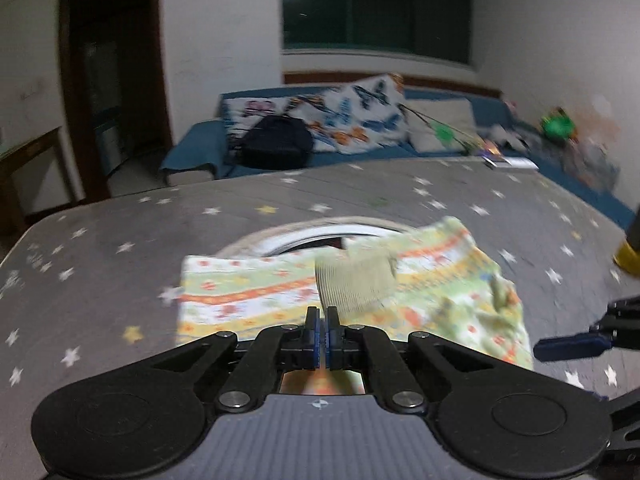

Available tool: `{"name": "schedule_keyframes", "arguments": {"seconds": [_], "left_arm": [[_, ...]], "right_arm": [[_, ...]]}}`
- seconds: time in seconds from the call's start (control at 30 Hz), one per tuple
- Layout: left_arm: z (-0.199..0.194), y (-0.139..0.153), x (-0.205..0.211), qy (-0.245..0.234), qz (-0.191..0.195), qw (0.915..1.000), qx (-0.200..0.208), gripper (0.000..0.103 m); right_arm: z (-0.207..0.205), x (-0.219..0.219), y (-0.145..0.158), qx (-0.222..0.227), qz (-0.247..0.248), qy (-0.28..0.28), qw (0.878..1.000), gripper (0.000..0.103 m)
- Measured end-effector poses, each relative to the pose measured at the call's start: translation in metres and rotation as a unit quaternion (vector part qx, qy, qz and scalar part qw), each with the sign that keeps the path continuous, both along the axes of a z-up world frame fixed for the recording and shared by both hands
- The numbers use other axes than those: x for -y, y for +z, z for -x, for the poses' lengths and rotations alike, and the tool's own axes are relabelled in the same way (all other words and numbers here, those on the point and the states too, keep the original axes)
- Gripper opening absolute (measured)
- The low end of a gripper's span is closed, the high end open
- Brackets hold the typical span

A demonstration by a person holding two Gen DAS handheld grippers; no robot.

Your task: Fold clothes

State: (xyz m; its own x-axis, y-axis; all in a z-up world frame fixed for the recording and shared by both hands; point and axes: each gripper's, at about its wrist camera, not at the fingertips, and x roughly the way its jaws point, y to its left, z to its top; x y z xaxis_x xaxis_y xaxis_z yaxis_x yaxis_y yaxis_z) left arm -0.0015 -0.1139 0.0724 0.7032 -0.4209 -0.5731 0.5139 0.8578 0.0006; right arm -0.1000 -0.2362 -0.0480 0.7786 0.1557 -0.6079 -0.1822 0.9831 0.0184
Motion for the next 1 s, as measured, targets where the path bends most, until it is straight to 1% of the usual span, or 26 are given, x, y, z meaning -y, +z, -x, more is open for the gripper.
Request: {"name": "schedule_keyframes", "arguments": {"seconds": [0.13,0.23,0.33,0.37,0.4,0.43,0.47,0.5,0.53,0.6,0.7,0.8,0.87,0.93,1.0], "left_arm": [[-0.005,0.0,-0.023,0.01,0.03,0.9992,-0.024,0.002],[-0.001,-0.002,-0.026,-0.007,0.033,0.9987,-0.039,0.003],[0.001,-0.004,-0.021,-0.022,0.033,0.9981,-0.048,0.008],[0.0,-0.005,-0.017,-0.022,0.029,0.9982,-0.048,0.018],[-0.001,-0.006,-0.014,-0.021,0.026,0.9983,-0.048,0.032],[-0.002,-0.007,-0.01,-0.021,0.023,0.9984,-0.047,0.038],[-0.004,-0.008,-0.007,-0.021,0.02,0.9985,-0.046,0.039],[-0.006,-0.009,-0.003,-0.021,0.017,0.9986,-0.045,0.043],[-0.008,-0.01,0.001,-0.022,0.015,0.9986,-0.045,0.053],[-0.015,-0.013,0.007,-0.02,0.012,0.9984,-0.051,0.057],[-0.025,-0.016,0.015,-0.013,0.011,0.9983,-0.056,0.057],[-0.034,-0.02,0.019,-0.011,0.023,0.9973,-0.068,0.056],[-0.036,-0.022,0.02,-0.011,0.029,0.9972,-0.068,0.044],[-0.034,-0.022,0.019,-0.009,0.03,0.9977,-0.06,0.02],[-0.031,-0.021,0.013,-0.001,0.034,0.9982,-0.05,0.013]], "right_arm": [[-0.015,-0.014,0.0,-0.005,0.006,0.021,1.0,0.046],[-0.031,-0.025,-0.004,-0.011,0.009,0.032,0.999,0.045],[-0.045,-0.031,-0.007,-0.013,0.003,0.032,0.999,0.045],[-0.048,-0.032,-0.007,-0.013,-0.002,0.032,0.999,0.045],[-0.05,-0.034,-0.007,-0.014,-0.005,0.033,0.999,0.045],[-0.051,-0.035,-0.007,-0.013,-0.005,0.033,0.999,0.045],[-0.051,-0.036,-0.007,-0.014,-0.003,0.034,0.999,0.045],[-0.051,-0.037,-0.007,-0.014,-0.002,0.035,0.999,0.045],[-0.05,-0.037,-0.007,-0.015,-0.002,0.035,0.999,0.045],[-0.049,-0.037,-0.009,-0.017,0.001,0.034,0.999,0.045],[-0.047,-0.036,-0.014,-0.027,0.0,0.03,0.999,0.046],[-0.043,-0.034,-0.02,-0.037,-0.007,0.029,0.999,0.046],[-0.041,-0.033,-0.024,-0.042,-0.007,0.028,0.999,0.047],[-0.039,-0.034,-0.026,-0.041,-0.006,0.027,0.999,0.049],[-0.038,-0.033,-0.025,-0.04,-0.009,0.024,0.999,0.049]]}}
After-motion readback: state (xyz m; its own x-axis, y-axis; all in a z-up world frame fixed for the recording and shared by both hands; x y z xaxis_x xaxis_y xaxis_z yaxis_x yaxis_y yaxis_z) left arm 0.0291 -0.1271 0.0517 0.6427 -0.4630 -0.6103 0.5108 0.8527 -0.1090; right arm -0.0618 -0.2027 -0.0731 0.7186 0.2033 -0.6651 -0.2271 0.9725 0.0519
